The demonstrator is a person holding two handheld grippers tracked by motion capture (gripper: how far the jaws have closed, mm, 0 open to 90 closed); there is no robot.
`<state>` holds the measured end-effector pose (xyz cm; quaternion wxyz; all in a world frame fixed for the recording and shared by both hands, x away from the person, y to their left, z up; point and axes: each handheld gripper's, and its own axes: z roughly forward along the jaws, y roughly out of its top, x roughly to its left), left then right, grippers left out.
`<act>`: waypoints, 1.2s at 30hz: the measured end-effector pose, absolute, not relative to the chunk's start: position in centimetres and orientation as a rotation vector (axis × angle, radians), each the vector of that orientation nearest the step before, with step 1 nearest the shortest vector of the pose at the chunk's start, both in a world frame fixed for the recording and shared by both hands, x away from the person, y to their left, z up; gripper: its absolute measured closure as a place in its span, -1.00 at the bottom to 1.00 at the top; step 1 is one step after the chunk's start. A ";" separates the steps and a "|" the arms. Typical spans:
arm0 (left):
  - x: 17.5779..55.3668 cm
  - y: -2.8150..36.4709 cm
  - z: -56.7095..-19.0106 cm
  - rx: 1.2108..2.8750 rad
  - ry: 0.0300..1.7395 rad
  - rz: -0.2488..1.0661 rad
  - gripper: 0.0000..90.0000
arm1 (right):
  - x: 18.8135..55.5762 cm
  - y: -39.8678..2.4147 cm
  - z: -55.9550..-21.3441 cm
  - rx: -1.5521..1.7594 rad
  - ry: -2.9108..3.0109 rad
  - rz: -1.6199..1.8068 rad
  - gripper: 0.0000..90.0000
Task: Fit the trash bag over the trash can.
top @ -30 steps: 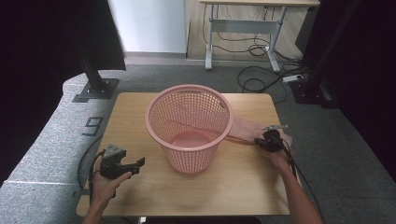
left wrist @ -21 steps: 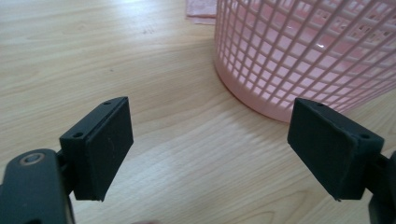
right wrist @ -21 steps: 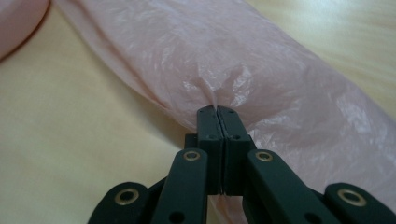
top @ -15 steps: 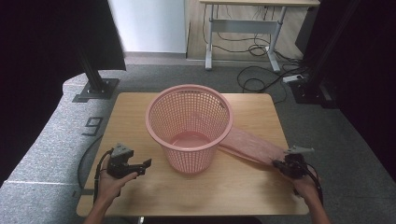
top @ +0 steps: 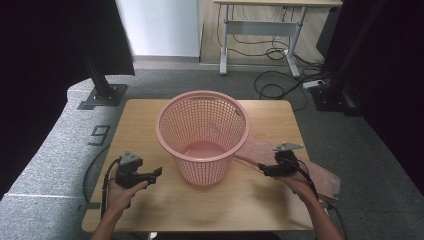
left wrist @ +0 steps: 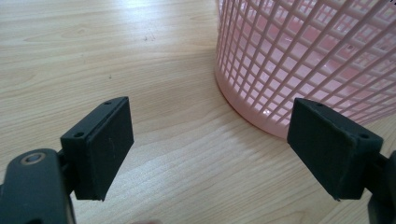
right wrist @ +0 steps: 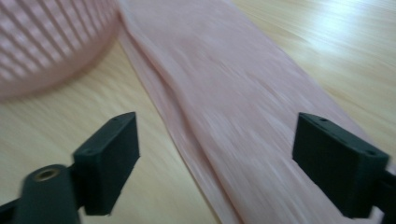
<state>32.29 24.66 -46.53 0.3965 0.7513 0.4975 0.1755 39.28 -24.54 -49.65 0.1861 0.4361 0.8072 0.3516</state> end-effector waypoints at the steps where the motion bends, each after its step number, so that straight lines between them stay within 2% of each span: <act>1: 32.3 24.7 -46.6 1.906 1.260 0.444 -0.68 | 40.1 -23.7 -49.9 1.220 2.287 0.996 -0.74; 7: 32.4 24.7 -46.7 1.913 1.270 0.449 -0.68 | 43.8 -19.8 -52.1 1.179 2.363 0.943 -0.75; 12: 32.6 24.9 -46.8 1.922 1.282 0.448 -0.68 | 45.8 -18.2 -53.5 1.199 2.378 0.905 -0.75; 19: 32.5 25.2 -46.8 1.919 1.286 0.446 -0.68 | 46.9 -17.7 -54.6 1.204 2.382 0.924 -0.74; 21: 32.5 25.2 -46.9 1.920 1.286 0.445 -0.68 | 47.0 -17.8 -54.6 1.221 2.360 0.923 -0.67; 22: 32.5 25.2 -46.9 1.920 1.286 0.445 -0.68 | 47.0 -17.9 -54.6 1.224 2.355 0.920 -0.58; 23: 32.5 25.3 -46.9 1.926 1.285 0.448 -0.68 | 46.9 -18.0 -54.4 1.221 2.357 0.920 -0.38; 25: 32.5 25.3 -46.9 1.928 1.284 0.448 -0.68 | 46.6 -18.4 -54.1 1.189 2.378 0.935 0.15; 28: 32.5 25.3 -46.9 1.930 1.284 0.445 -0.68 | 46.4 -18.8 -53.8 1.189 2.399 0.917 0.60; 29: 32.4 25.3 -46.9 1.930 1.283 0.443 -0.68 | 46.3 -19.0 -53.7 1.198 2.401 0.914 0.70; 30: 32.4 25.3 -46.9 1.930 1.283 0.443 -0.68 | 46.3 -19.0 -53.7 1.198 2.401 0.914 0.70; 31: 32.4 25.3 -46.9 1.935 1.282 0.441 -0.68 | 46.3 -19.4 -53.7 1.204 2.405 0.921 0.84; 36: 32.3 25.4 -46.9 1.938 1.278 0.444 -0.68 | 45.9 -21.3 -53.5 1.279 2.446 0.972 0.93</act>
